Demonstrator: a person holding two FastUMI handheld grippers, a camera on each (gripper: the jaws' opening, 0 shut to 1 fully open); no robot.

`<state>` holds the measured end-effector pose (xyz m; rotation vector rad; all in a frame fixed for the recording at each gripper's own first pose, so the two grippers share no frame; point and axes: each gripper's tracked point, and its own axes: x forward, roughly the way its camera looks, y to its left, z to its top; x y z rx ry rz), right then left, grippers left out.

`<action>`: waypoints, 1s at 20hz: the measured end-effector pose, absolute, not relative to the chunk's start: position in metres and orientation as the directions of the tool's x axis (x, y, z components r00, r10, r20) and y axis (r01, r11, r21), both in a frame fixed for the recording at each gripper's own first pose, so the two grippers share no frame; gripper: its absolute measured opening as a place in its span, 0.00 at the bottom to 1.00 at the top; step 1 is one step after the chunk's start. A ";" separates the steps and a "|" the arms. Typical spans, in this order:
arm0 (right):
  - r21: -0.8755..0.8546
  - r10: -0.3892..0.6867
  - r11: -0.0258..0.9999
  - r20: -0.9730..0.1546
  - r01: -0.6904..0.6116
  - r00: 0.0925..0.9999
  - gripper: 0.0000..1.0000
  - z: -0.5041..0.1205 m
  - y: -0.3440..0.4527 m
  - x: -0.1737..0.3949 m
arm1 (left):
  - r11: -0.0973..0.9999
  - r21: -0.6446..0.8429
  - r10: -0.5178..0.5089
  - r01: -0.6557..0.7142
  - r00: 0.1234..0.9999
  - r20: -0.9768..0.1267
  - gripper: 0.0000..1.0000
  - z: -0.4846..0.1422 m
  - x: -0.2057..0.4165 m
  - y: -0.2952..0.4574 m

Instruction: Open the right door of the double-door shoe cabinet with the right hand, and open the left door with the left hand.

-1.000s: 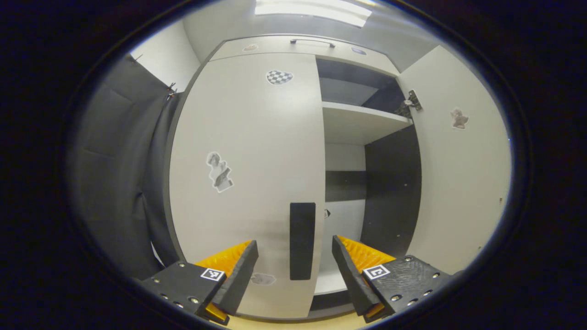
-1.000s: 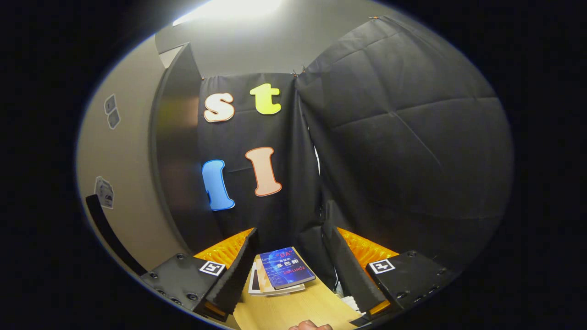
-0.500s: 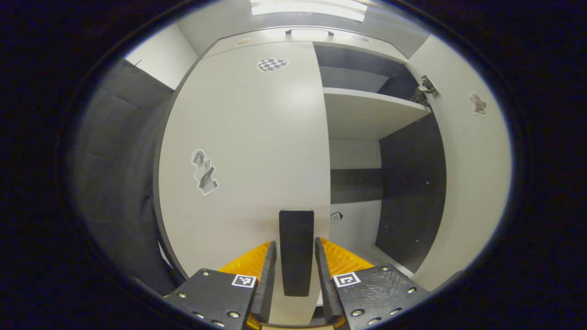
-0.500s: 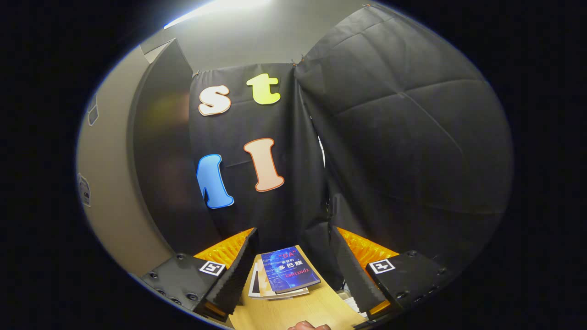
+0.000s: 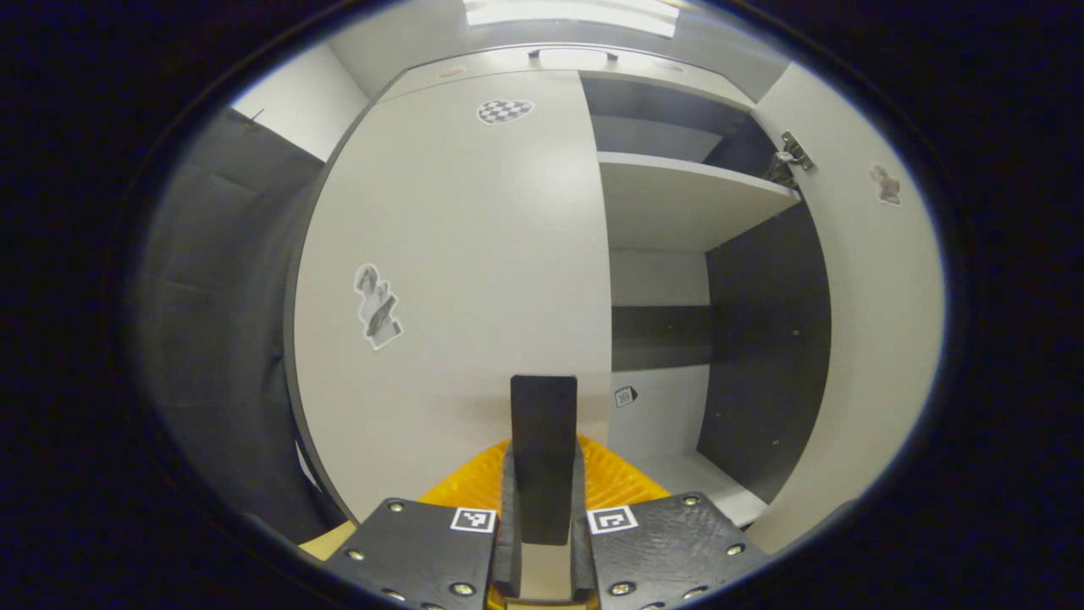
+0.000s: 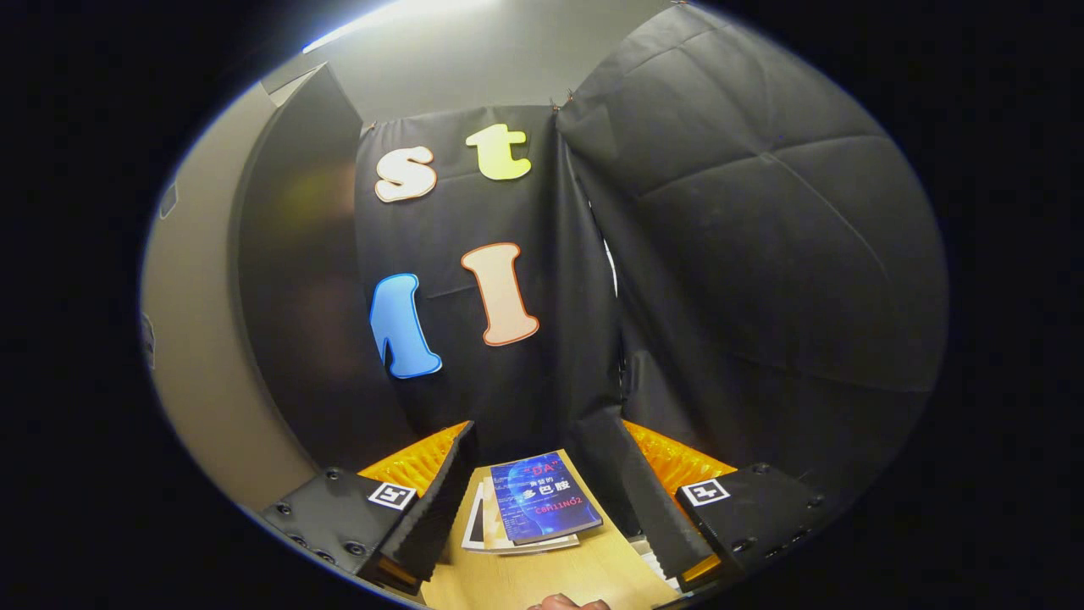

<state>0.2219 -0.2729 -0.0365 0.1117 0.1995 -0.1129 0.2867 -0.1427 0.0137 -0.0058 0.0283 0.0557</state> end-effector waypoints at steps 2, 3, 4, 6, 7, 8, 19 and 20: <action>0.115 -0.097 0.986 -0.201 0.122 0.975 0.92 -0.035 -0.272 0.222 | 0.998 0.003 0.060 -0.060 0.998 -0.033 0.18 0.013 0.285 -0.143; 0.122 -0.096 0.985 -0.198 0.121 0.976 0.92 -0.034 -0.270 0.221 | 0.998 0.005 0.063 -0.062 0.997 -0.036 0.11 0.011 0.285 -0.141; 0.127 -0.095 0.984 -0.196 0.122 0.976 0.92 -0.033 -0.269 0.221 | 0.998 -0.006 0.059 -0.059 0.998 -0.033 0.11 0.015 0.284 -0.143; 0.133 -0.094 0.984 -0.191 0.120 0.977 0.92 -0.030 -0.267 0.216 | 0.998 -0.029 0.048 -0.049 0.998 -0.036 0.04 0.011 0.283 -0.142; 0.133 -0.095 0.984 -0.186 0.121 0.978 0.92 -0.027 -0.264 0.212 | 0.998 -0.034 0.045 -0.046 0.998 -0.033 0.04 0.012 0.281 -0.142; 0.130 -0.099 0.984 -0.176 0.123 0.979 0.92 -0.023 -0.262 0.207 | 0.999 -0.029 0.036 -0.037 0.999 -0.030 0.05 0.012 0.279 -0.141; 0.091 -0.237 0.965 -0.113 0.247 0.965 0.98 0.008 -0.226 0.095 | 0.992 -0.041 -0.121 0.120 0.992 -0.033 0.04 0.026 0.218 -0.127; 0.093 -0.241 0.963 -0.111 0.251 0.964 0.98 0.011 -0.220 0.084 | 0.991 -0.044 -0.131 0.130 0.991 -0.030 0.04 0.027 0.212 -0.123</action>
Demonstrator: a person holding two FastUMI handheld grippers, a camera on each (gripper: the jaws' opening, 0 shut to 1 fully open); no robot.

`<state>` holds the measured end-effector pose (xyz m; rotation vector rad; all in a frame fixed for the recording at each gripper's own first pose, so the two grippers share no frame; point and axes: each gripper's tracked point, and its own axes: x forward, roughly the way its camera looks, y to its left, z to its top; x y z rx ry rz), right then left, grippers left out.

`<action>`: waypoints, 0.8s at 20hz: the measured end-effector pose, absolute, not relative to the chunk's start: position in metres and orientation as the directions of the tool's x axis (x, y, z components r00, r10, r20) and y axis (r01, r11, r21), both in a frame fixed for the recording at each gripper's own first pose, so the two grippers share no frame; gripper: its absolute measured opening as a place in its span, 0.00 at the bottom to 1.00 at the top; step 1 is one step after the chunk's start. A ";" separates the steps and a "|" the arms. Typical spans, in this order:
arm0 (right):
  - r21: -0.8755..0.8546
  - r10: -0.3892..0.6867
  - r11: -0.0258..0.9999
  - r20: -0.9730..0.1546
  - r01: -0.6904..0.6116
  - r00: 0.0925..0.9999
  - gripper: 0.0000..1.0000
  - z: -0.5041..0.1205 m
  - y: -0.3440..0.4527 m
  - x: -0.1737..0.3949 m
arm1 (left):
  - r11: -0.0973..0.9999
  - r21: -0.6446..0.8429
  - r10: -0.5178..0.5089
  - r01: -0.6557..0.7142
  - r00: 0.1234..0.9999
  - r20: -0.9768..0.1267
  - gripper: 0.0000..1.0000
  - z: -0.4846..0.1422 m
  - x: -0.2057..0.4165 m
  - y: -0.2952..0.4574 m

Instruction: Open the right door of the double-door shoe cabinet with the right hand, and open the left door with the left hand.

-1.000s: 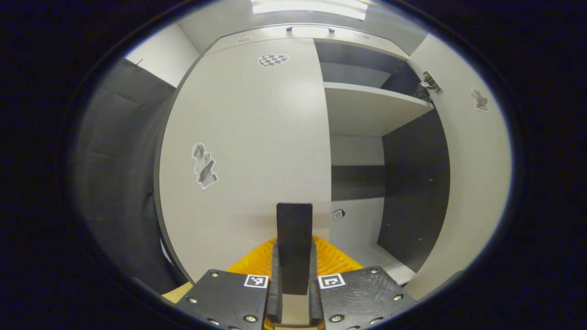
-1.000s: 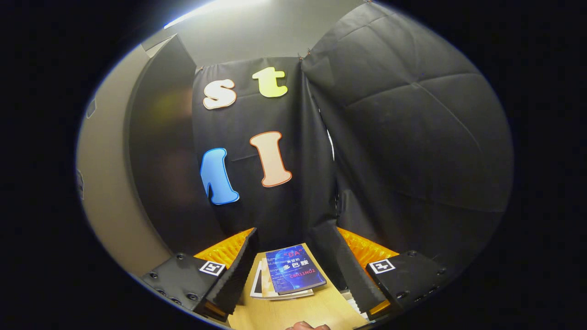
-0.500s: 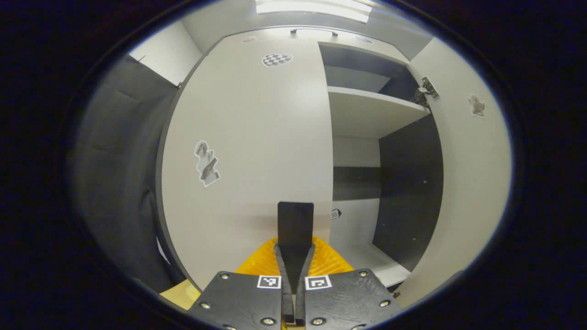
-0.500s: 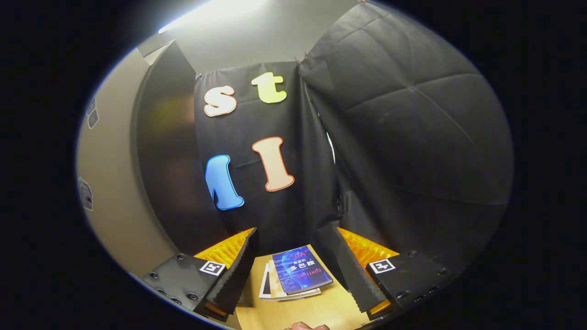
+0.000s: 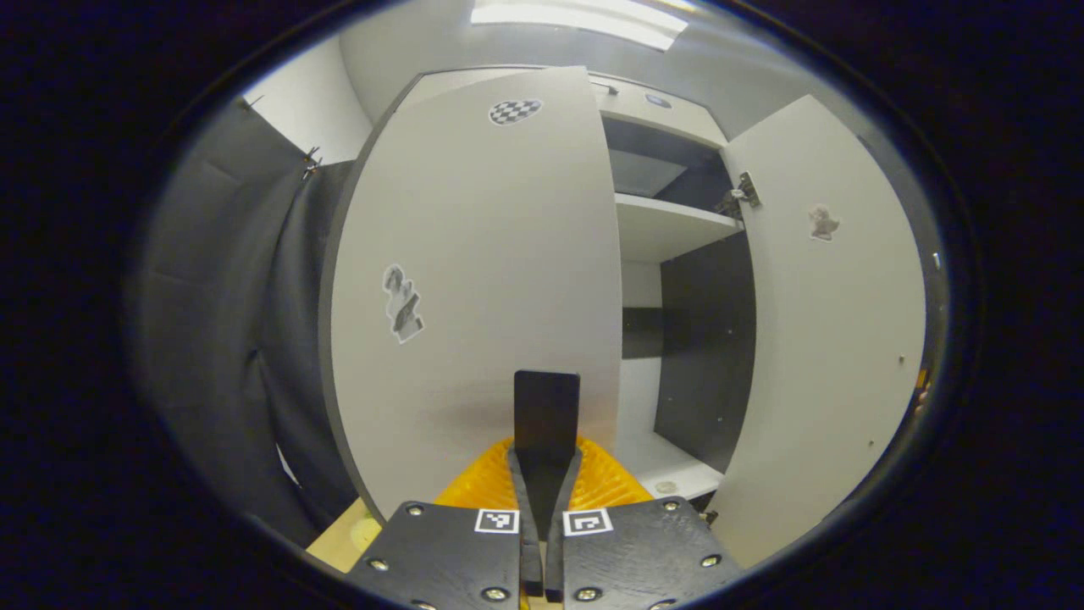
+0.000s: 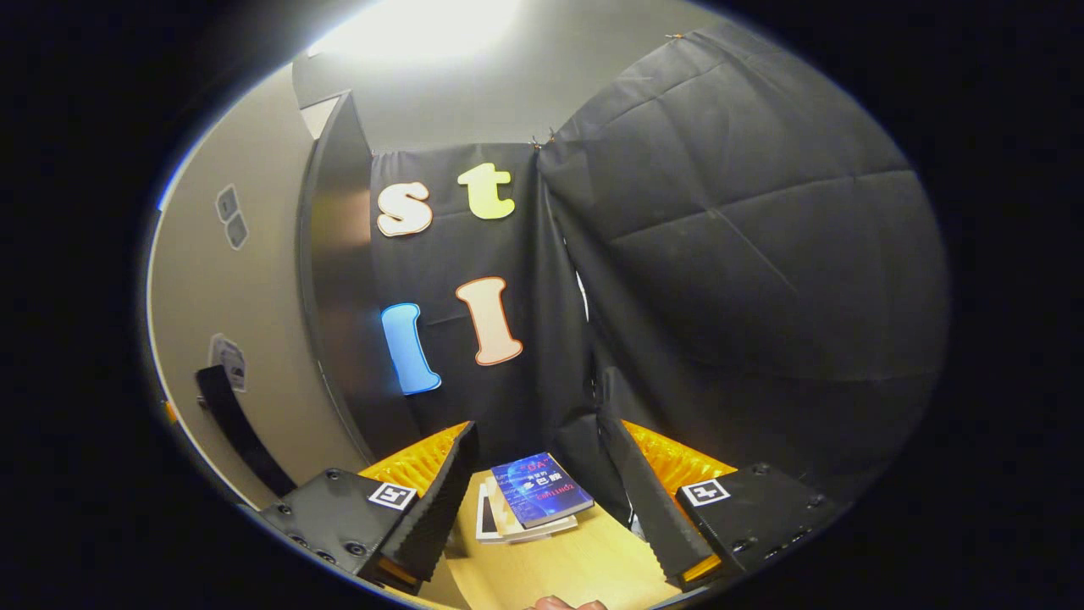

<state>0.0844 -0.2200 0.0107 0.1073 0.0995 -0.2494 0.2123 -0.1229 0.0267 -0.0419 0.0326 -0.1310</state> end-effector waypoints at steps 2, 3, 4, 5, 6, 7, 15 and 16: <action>0.086 -0.256 0.960 -0.103 0.265 0.961 0.98 0.001 -0.223 0.071 | 0.987 -0.052 -0.152 0.150 0.988 -0.027 0.04 0.022 0.197 -0.112; 0.079 -0.264 0.959 -0.098 0.272 0.960 0.98 0.002 -0.219 0.063 | 0.986 -0.054 -0.161 0.160 0.987 -0.026 0.04 0.019 0.191 -0.109; 0.071 -0.268 0.959 -0.095 0.275 0.959 0.98 0.005 -0.213 0.055 | 0.984 -0.054 -0.169 0.167 0.985 -0.024 0.04 0.019 0.186 -0.105; 0.066 -0.271 0.958 -0.094 0.277 0.958 0.98 0.005 -0.207 0.049 | 0.983 -0.054 -0.174 0.173 0.984 -0.021 0.04 0.019 0.179 -0.102; 0.063 -0.271 0.959 -0.092 0.277 0.958 0.98 0.006 -0.201 0.043 | 0.983 -0.055 -0.179 0.178 0.984 -0.018 0.05 0.017 0.175 -0.098; 0.061 -0.270 0.959 -0.089 0.276 0.959 0.98 0.007 -0.195 0.038 | 0.981 -0.058 -0.184 0.183 0.983 -0.013 0.04 0.018 0.172 -0.096; 0.033 -0.261 0.964 -0.080 0.265 0.962 0.98 0.006 -0.159 0.007 | 0.978 -0.062 -0.199 0.199 0.980 0.003 0.04 0.023 0.137 -0.055; 0.040 -0.258 0.964 -0.081 0.262 0.963 0.98 0.006 -0.156 0.005 | 0.979 -0.060 -0.195 0.195 0.981 0.005 0.04 0.023 0.134 -0.051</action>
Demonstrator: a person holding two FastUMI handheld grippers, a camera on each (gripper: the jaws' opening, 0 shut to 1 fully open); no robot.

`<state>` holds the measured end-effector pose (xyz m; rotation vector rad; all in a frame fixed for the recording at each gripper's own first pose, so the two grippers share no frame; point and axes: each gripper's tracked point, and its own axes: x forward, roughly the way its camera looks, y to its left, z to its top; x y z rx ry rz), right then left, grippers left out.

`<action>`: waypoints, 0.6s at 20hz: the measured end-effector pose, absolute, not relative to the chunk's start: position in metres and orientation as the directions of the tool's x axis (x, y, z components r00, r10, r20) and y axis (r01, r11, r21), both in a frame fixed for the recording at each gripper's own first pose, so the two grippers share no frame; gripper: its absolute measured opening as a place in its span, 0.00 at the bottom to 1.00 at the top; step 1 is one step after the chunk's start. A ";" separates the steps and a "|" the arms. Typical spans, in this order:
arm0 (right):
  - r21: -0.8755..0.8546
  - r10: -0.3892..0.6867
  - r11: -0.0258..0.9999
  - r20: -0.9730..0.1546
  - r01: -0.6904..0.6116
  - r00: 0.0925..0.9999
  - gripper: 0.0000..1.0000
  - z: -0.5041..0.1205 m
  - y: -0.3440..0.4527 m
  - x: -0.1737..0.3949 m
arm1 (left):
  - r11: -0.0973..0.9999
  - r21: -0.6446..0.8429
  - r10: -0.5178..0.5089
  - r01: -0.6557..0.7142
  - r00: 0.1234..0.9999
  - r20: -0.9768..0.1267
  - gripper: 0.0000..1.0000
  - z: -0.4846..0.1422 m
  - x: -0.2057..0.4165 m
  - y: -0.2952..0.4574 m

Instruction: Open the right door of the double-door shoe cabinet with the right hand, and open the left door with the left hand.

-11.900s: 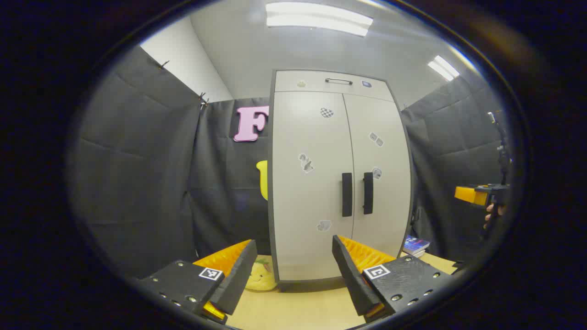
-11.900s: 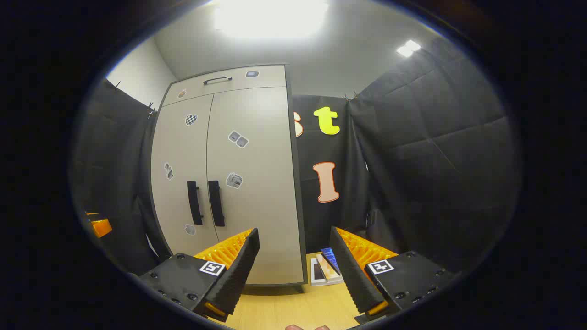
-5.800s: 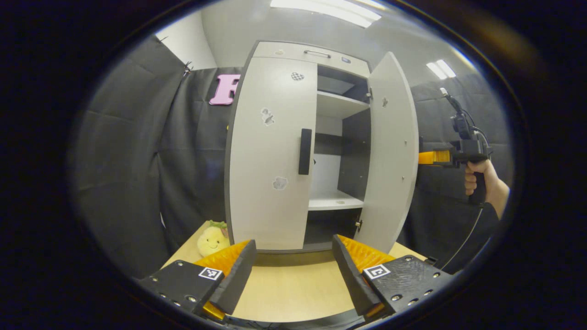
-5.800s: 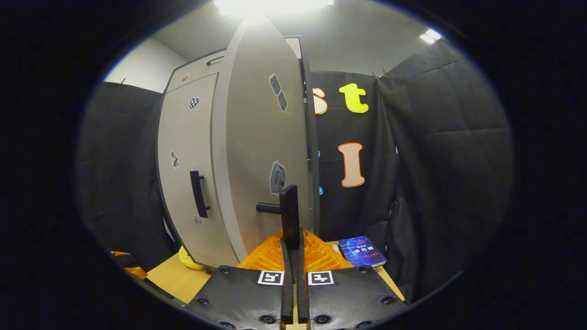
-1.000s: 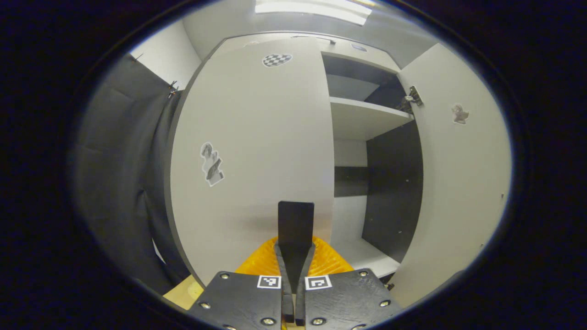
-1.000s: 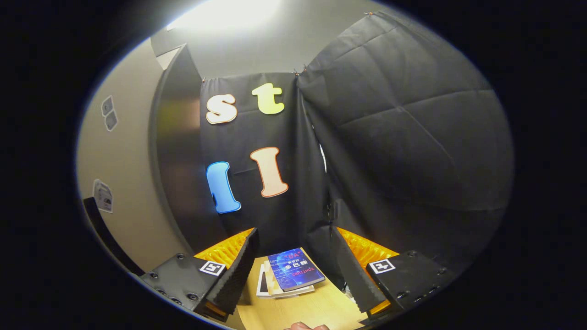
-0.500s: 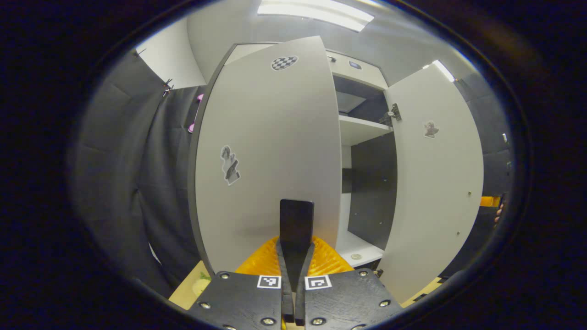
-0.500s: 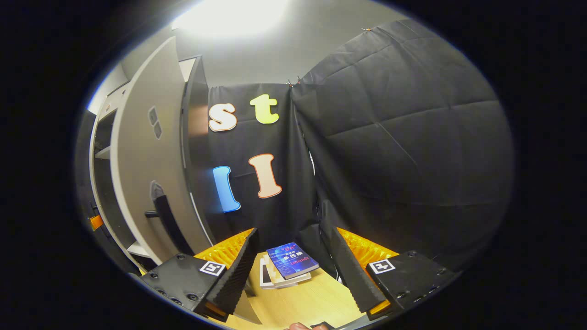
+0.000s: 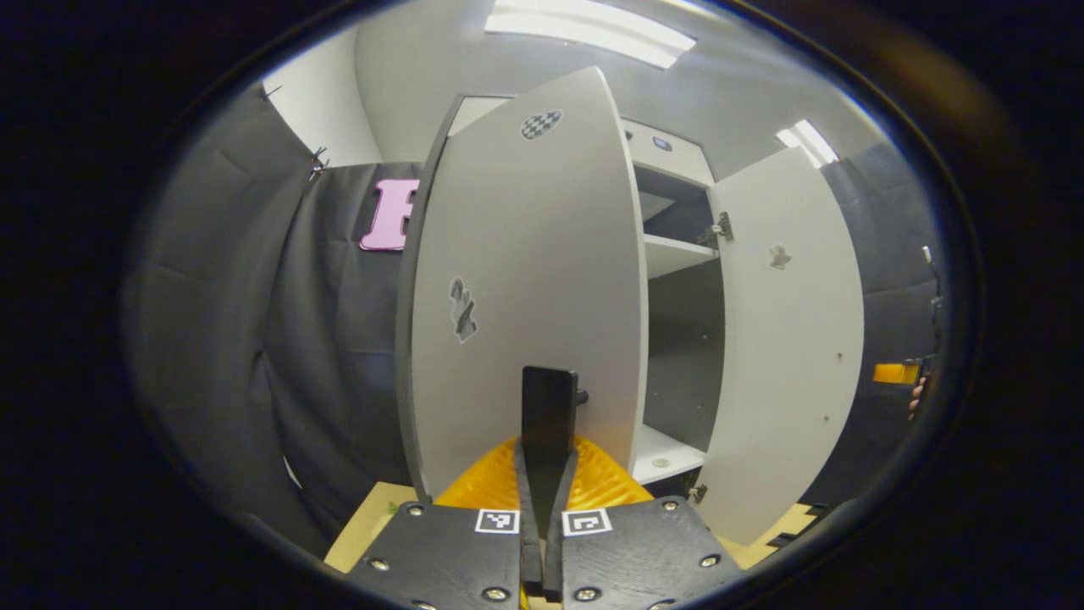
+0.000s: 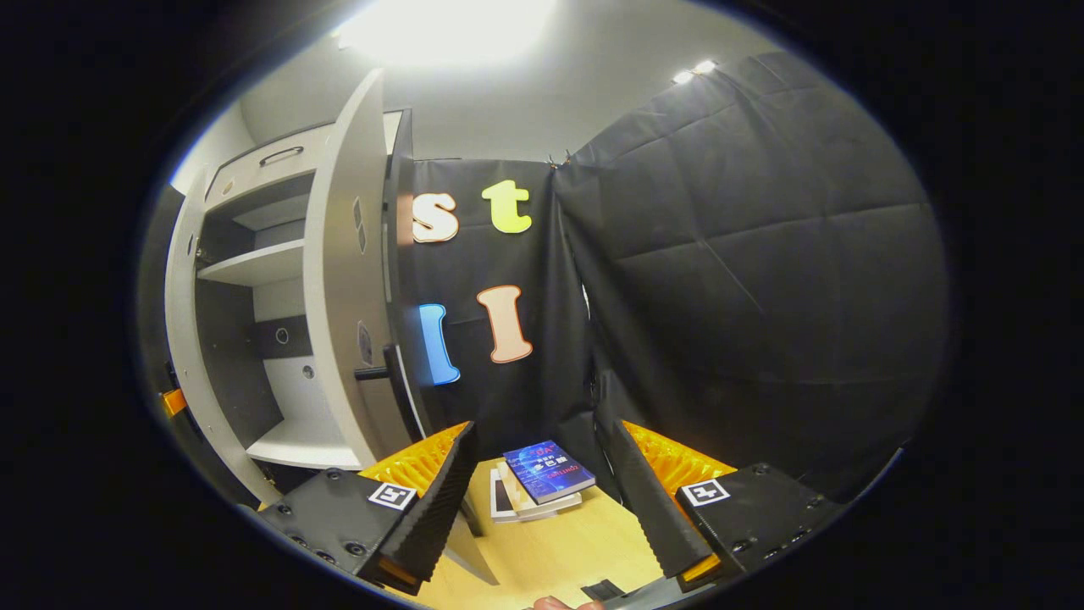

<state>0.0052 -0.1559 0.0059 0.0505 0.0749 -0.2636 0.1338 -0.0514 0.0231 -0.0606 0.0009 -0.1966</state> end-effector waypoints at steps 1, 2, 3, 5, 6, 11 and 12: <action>0.046 -0.256 0.965 -0.082 0.260 0.963 0.98 0.006 -0.152 0.003 | 0.980 -0.056 -0.192 0.192 0.981 0.008 0.04 0.023 0.128 -0.046; 0.048 -0.253 0.965 -0.083 0.257 0.964 0.98 0.006 -0.149 0.002 | 0.980 -0.051 -0.191 0.191 0.982 0.010 0.04 0.024 0.125 -0.041; 0.046 -0.253 0.965 -0.082 0.257 0.964 0.98 0.005 -0.148 -0.001 | 0.981 -0.049 -0.189 0.189 0.982 0.012 0.04 0.023 0.122 -0.036; 0.036 -0.256 0.965 -0.077 0.259 0.964 0.98 0.006 -0.145 -0.004 | 0.982 -0.051 -0.183 0.183 0.983 0.013 0.02 0.023 0.118 -0.026; 0.032 -0.258 0.965 -0.076 0.261 0.963 0.98 0.006 -0.144 -0.006 | 0.982 -0.051 -0.179 0.180 0.984 0.014 0.03 0.023 0.116 -0.021; 0.043 -0.250 0.966 -0.075 0.253 0.965 0.98 0.006 -0.135 -0.006 | 0.990 -0.042 -0.133 0.134 0.991 0.020 0.03 0.027 0.109 0.007; 0.042 -0.245 0.968 -0.073 0.249 0.967 0.98 0.007 -0.133 -0.005 | 0.991 -0.039 -0.124 0.124 0.992 0.022 0.03 0.027 0.108 0.014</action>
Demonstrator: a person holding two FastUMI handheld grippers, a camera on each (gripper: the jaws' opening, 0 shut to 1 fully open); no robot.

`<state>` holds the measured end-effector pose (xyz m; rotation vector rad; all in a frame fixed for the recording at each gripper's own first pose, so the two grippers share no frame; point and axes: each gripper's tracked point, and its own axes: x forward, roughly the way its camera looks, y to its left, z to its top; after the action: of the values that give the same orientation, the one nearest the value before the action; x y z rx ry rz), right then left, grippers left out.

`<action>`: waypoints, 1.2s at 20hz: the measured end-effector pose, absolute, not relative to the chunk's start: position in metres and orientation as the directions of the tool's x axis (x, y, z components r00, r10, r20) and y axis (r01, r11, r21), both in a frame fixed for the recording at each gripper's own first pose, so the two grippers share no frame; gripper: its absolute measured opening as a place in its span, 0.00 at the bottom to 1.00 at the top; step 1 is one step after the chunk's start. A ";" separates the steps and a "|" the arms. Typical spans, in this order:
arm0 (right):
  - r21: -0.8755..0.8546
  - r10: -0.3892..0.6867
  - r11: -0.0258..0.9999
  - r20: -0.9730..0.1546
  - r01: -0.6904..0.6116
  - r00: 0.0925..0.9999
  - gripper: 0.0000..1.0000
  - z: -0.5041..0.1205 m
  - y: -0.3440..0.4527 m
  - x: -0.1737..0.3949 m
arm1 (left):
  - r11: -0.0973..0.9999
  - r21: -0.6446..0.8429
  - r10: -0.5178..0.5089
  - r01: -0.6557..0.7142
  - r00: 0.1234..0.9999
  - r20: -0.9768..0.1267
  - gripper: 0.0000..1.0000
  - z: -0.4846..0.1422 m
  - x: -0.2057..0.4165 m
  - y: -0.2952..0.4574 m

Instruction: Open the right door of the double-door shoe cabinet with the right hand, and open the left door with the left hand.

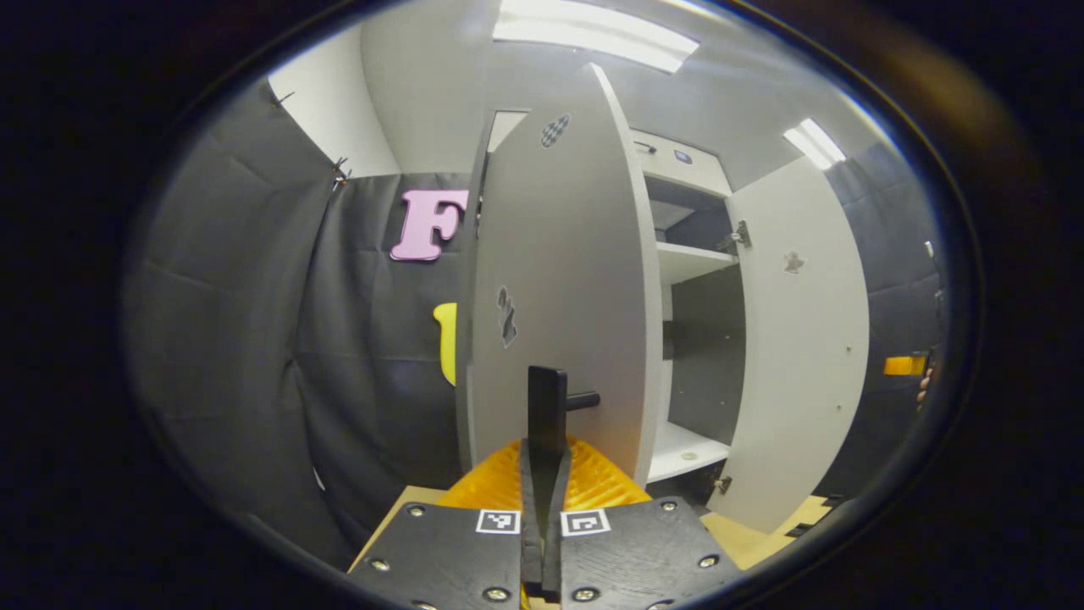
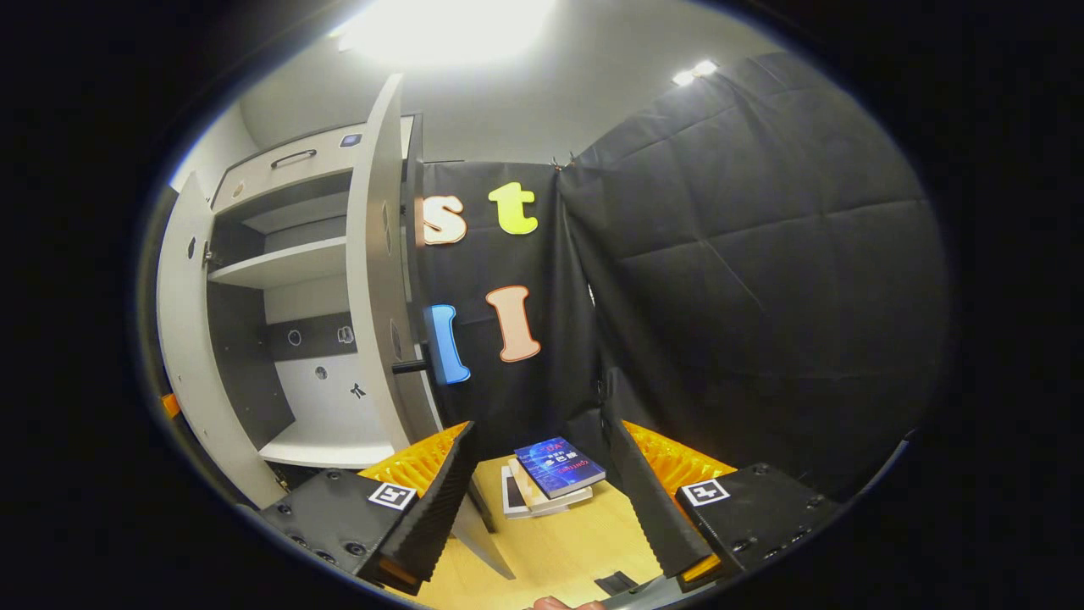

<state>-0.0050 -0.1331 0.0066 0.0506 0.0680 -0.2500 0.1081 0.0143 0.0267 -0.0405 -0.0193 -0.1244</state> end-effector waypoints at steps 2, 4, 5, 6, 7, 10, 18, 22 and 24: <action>0.035 -0.238 0.970 -0.074 0.241 0.969 0.98 0.006 -0.127 -0.003 | 0.994 -0.036 -0.102 0.103 0.994 0.028 0.02 0.025 0.104 0.030; 0.034 -0.225 0.973 -0.079 0.229 0.971 0.98 0.005 -0.120 -0.002 | 0.996 -0.026 -0.088 0.090 0.995 0.052 0.02 0.031 0.101 0.049; 0.032 -0.218 0.975 -0.082 0.221 0.972 0.98 0.004 -0.116 -0.002 | 0.997 -0.017 -0.080 0.080 0.996 0.044 0.02 0.026 0.102 0.059; 0.028 -0.213 0.976 -0.082 0.216 0.973 0.98 0.003 -0.112 -0.002 | 0.998 -0.012 -0.064 0.065 0.997 0.031 0.02 0.020 0.104 0.072; 0.020 -0.214 0.976 -0.083 0.217 0.973 0.98 0.002 -0.110 -0.003 | 1.000 -0.002 -0.028 0.028 0.999 0.029 0.02 0.019 0.104 0.088; 0.013 -0.209 0.977 -0.090 0.211 0.974 0.98 -0.002 -0.102 -0.005 | 0.994 -0.072 -0.081 0.083 0.996 0.028 0.02 0.019 0.106 0.104; -0.010 -0.221 0.975 -0.094 0.221 0.971 0.98 0.003 -0.087 -0.019 | 0.997 -0.007 -0.073 0.072 0.997 -0.010 0.01 0.006 0.101 0.106; -0.009 -0.185 0.983 -0.077 0.185 0.980 0.98 0.005 -0.079 -0.008 | 0.996 -0.048 -0.073 0.071 0.997 -0.032 0.01 0.011 0.091 0.108; -0.004 -0.162 0.987 -0.051 0.162 0.985 0.98 0.014 -0.078 -0.001 | 0.999 -0.035 -0.039 0.038 0.999 -0.029 0.01 0.019 0.082 0.111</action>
<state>-0.0012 -0.0775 0.0140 0.0004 0.0515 -0.1631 0.0824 0.1105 0.0192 -0.0348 0.0298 -0.0385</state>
